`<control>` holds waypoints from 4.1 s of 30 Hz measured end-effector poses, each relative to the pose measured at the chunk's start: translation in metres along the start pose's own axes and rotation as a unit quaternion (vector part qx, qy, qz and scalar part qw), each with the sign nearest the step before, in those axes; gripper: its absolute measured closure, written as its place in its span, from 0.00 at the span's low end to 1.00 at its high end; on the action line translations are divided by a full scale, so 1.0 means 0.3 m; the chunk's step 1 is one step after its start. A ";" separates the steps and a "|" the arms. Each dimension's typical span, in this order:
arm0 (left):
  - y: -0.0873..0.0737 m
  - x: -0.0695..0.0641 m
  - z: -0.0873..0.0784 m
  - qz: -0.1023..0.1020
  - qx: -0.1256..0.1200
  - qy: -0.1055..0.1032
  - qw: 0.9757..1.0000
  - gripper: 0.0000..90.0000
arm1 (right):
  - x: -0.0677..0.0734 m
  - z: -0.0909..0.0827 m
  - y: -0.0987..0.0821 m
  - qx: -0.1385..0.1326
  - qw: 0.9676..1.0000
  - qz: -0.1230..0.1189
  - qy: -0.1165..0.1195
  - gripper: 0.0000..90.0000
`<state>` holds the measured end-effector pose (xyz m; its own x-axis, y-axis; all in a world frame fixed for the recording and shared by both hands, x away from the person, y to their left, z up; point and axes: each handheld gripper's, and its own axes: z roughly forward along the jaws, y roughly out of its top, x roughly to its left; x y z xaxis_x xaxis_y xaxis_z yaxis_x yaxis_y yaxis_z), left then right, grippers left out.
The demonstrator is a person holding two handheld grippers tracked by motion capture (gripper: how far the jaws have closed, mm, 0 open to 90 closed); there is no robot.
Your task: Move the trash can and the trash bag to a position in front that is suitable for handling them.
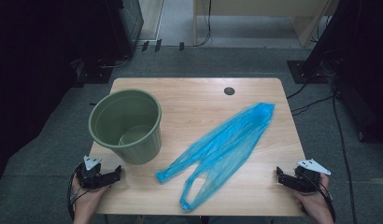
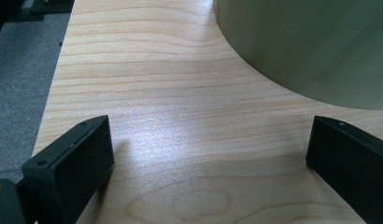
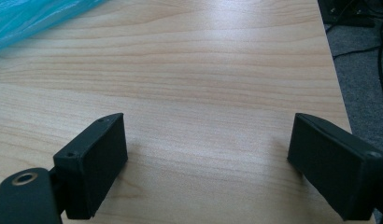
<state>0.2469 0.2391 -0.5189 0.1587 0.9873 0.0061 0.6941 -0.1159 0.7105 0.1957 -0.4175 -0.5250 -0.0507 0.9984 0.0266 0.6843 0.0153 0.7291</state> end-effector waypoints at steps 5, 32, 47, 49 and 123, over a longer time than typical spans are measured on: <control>0.001 0.000 0.000 0.000 0.000 0.000 1.000 0.00 | -0.002 -0.003 -0.002 0.001 1.000 -0.011 0.012 0.13; -0.002 0.000 -0.002 0.002 0.000 -0.001 1.000 0.00 | 0.479 -0.004 0.158 -0.078 0.985 -0.097 0.119 0.06; -0.014 0.007 -0.020 -0.025 -0.018 0.020 0.999 0.17 | 0.662 0.182 0.176 0.015 0.981 -0.146 0.129 0.00; -0.014 0.012 -0.022 -0.030 -0.022 0.013 0.999 0.18 | 0.658 0.184 0.173 0.014 0.980 -0.153 0.124 0.00; 0.246 -0.209 0.034 -0.040 -0.118 -0.087 0.988 1.00 | 0.959 0.223 0.500 -0.113 0.973 -0.053 0.196 0.98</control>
<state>0.2953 0.1677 -0.4740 0.2433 0.9561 -0.1631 0.5296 0.0099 0.8482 0.3324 -0.1244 -0.4539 -0.4159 0.8934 0.1700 0.4847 0.0596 0.8726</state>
